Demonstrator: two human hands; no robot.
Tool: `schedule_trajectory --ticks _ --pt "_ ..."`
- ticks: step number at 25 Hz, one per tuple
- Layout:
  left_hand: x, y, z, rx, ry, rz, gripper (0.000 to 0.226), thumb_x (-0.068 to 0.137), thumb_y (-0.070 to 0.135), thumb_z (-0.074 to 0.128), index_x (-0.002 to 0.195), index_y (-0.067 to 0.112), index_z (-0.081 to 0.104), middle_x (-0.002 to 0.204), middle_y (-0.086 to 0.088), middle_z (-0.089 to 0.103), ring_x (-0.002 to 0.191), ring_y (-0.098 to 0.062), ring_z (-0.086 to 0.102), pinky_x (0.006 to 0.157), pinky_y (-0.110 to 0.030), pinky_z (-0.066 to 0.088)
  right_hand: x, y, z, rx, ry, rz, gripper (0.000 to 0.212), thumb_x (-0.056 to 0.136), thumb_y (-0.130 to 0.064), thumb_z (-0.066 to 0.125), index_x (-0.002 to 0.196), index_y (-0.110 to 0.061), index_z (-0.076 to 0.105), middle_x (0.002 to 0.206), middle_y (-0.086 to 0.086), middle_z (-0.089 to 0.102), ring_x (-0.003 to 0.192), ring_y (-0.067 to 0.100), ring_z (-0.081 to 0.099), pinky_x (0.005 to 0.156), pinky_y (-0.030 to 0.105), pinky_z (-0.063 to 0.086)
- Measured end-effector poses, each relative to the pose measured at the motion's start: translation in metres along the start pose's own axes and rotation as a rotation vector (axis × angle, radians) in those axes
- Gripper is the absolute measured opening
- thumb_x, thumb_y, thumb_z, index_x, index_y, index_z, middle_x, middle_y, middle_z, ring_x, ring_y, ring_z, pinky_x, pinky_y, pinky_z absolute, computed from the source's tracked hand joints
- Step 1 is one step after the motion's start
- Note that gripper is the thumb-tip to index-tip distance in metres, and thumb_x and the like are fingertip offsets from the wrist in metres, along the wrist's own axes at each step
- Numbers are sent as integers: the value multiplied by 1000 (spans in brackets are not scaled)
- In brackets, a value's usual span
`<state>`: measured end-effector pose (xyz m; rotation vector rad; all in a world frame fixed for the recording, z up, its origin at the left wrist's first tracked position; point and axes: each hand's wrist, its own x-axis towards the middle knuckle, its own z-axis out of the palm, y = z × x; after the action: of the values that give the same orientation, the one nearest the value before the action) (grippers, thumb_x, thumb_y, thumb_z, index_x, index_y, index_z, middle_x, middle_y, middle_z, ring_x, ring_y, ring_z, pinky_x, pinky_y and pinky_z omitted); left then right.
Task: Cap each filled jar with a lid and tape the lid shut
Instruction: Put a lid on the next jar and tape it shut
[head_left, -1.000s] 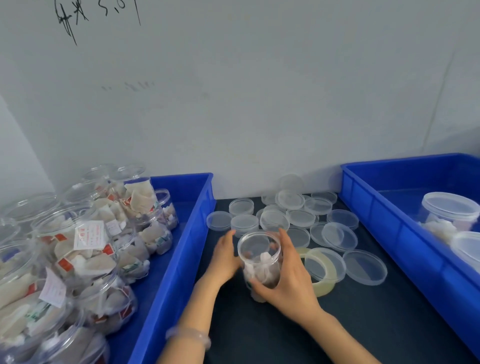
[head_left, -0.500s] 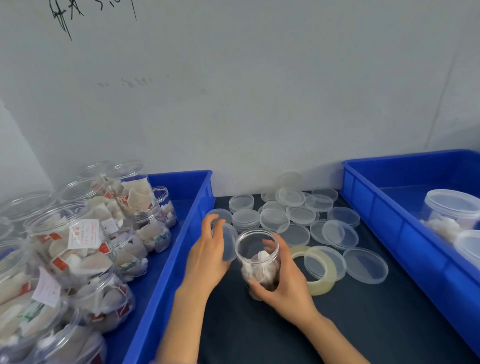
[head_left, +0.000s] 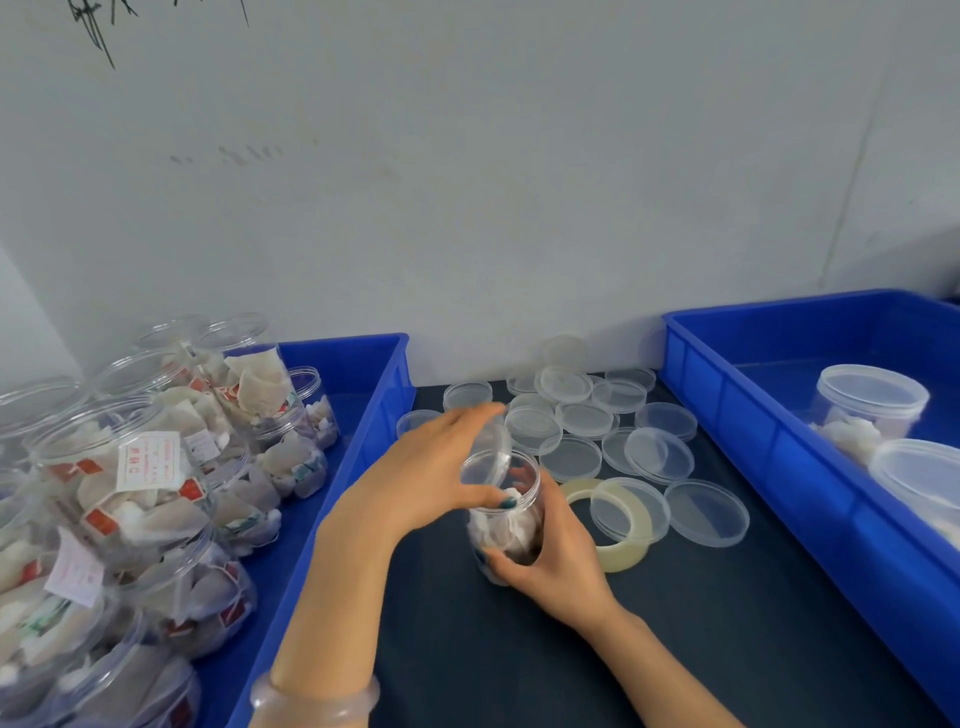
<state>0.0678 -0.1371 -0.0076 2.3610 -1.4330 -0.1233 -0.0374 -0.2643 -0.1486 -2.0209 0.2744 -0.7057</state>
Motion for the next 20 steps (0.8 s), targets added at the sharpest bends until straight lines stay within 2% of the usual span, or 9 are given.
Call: schedule_trajectory --ticks 3,5,9,12,14,15,17,18,20 --pt "14 7 15 58 -70 74 74 84 57 68 149 43 36 150 17 38 136 -12 27 102 -24 26 1 0 -1 -19 -37 33 92 64 -52 79 129 -65 16 118 -36 56 108 -12 57 80 7 45" --pt "19 10 27 27 -67 47 67 86 58 65 146 45 39 144 16 40 131 -13 23 100 -25 27 1 1 -1 -29 -55 73 98 59 -59 78 132 -59 14 109 -38 57 102 -11 59 76 8 47" --pt "17 12 45 120 86 -23 60 86 67 55 141 48 43 132 15 42 126 -14 27 89 -28 45 1 6 1 -49 -54 85 86 60 -63 75 130 -41 31 103 -33 59 98 -13 58 73 8 46" --pt "17 26 60 312 239 -237 66 85 77 42 140 41 47 129 4 49 123 -21 33 77 -31 41 1 5 2 -58 -51 66 73 63 -57 76 117 -57 25 100 -26 63 94 -7 62 71 16 51" --pt "18 42 68 445 294 -400 69 87 78 33 135 32 53 123 -7 55 119 -28 38 80 -38 39 1 4 2 -48 -67 32 80 66 -54 76 124 -58 21 100 -29 62 89 -3 64 66 17 50" --pt "20 49 71 486 298 -442 70 89 77 30 131 28 55 121 -11 55 118 -29 39 81 -40 38 0 3 3 -52 -74 20 85 66 -56 74 133 -50 23 101 -30 61 88 -2 64 65 16 49" --pt "22 53 70 445 281 -465 68 90 75 31 128 24 54 123 -14 52 119 -30 39 85 -42 38 1 4 3 -57 -63 7 91 66 -58 73 140 -29 30 102 -32 60 89 -4 63 65 13 47" --pt "24 47 68 352 263 -427 66 90 74 35 130 24 52 129 -12 48 122 -30 38 89 -42 39 0 6 3 -61 -53 1 88 66 -56 74 138 -27 32 101 -32 60 88 -4 63 65 12 47" --pt "23 26 57 45 107 -239 62 88 69 49 140 35 44 144 0 36 134 -21 34 101 -40 42 1 7 3 -60 -36 -1 80 67 -52 76 131 -37 31 103 -33 60 88 -5 64 66 12 48"
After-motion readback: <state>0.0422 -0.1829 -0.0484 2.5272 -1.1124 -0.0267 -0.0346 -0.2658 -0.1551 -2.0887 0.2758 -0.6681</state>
